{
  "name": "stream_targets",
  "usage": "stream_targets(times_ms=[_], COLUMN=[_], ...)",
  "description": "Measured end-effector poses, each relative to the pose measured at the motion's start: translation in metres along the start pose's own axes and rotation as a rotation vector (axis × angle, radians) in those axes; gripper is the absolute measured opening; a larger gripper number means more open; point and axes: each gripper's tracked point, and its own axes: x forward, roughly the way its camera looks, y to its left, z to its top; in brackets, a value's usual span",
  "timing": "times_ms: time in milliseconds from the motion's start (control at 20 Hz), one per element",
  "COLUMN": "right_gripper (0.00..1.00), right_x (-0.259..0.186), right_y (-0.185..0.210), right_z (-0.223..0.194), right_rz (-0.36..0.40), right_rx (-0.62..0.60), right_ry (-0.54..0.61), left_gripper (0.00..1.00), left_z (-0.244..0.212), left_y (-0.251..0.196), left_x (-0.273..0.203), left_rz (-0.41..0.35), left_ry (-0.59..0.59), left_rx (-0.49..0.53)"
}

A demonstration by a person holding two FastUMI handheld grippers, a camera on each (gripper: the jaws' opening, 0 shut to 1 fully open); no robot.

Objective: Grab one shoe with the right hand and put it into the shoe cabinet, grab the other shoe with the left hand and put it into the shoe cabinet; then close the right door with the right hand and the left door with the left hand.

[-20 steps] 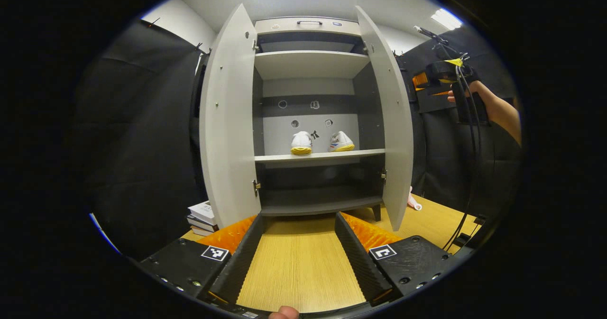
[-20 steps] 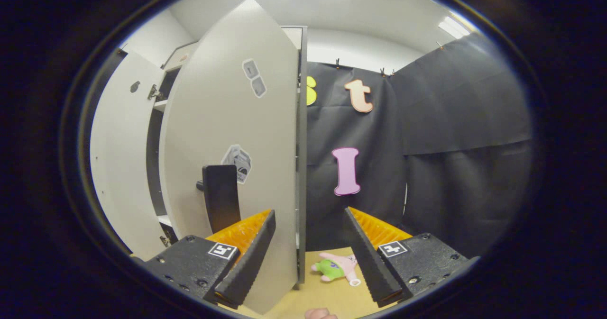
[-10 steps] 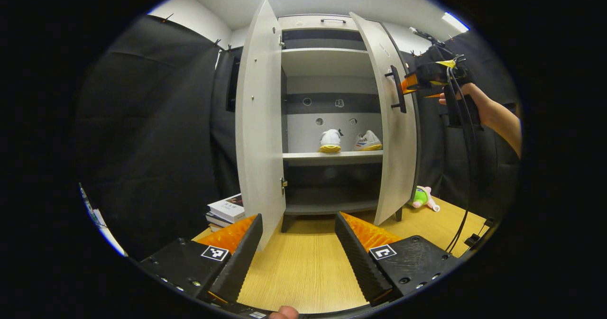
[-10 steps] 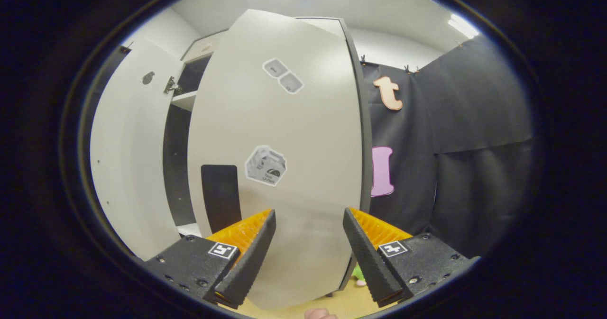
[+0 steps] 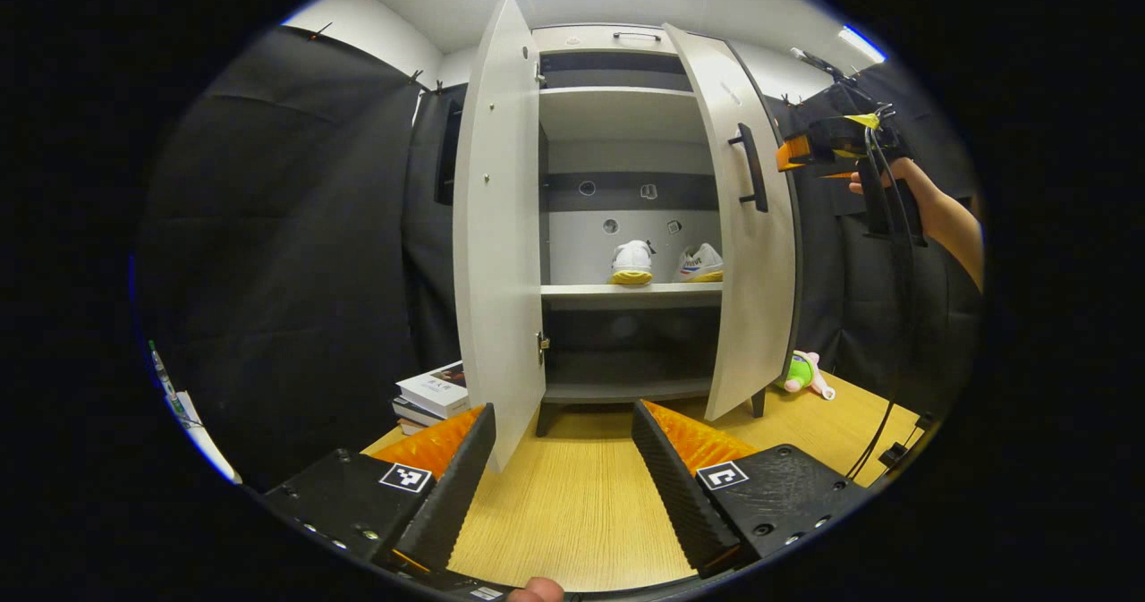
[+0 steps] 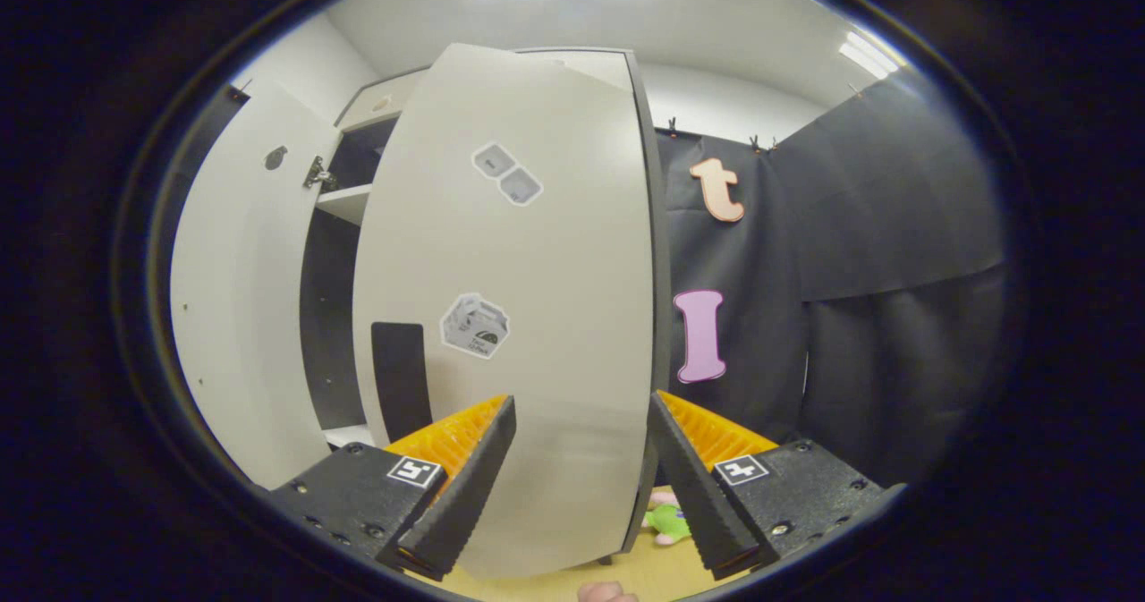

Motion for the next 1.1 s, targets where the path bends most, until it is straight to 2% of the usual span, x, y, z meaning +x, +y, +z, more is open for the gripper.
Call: stream_targets(times_ms=[50, 300, 400, 550, 750, 800, 1100], right_gripper=[0.96, 0.96, 0.93, 0.96, 0.96, 0.93, 0.96], right_x=[-0.007, -0.059, -0.086, -0.123, -0.164, -0.172, -0.216], right_y=[0.000, 0.000, 0.006, 0.018, 0.019, 0.018, 0.005], right_z=[0.001, -0.014, -0.035, -0.067, -0.119, -0.131, -0.197], right_rz=[0.005, -0.002, 0.004, 0.021, -0.005, -0.014, -0.073], right_rx=[0.001, -0.002, -0.003, 0.004, 0.037, 0.051, 0.068], right_ry=[-0.002, -0.018, -0.004, 0.000, 0.056, 0.067, 0.127], left_gripper=[0.92, 0.92, 0.92, 0.92, 0.92, 0.92, 0.92], left_z=[0.001, -0.001, -0.001, 0.001, 0.005, 0.005, 0.014], left_y=[-0.003, -0.019, -0.027, -0.036, -0.049, -0.051, -0.064], left_x=[-0.001, -0.002, -0.005, -0.006, -0.009, -0.010, -0.013], left_rz=[-0.006, -0.040, -0.055, -0.071, -0.091, -0.094, -0.107], left_ry=[-0.002, 0.002, 0.001, -0.008, -0.012, -0.015, -0.037], left_rx=[0.002, -0.001, 0.000, 0.009, 0.009, 0.008, 0.018])
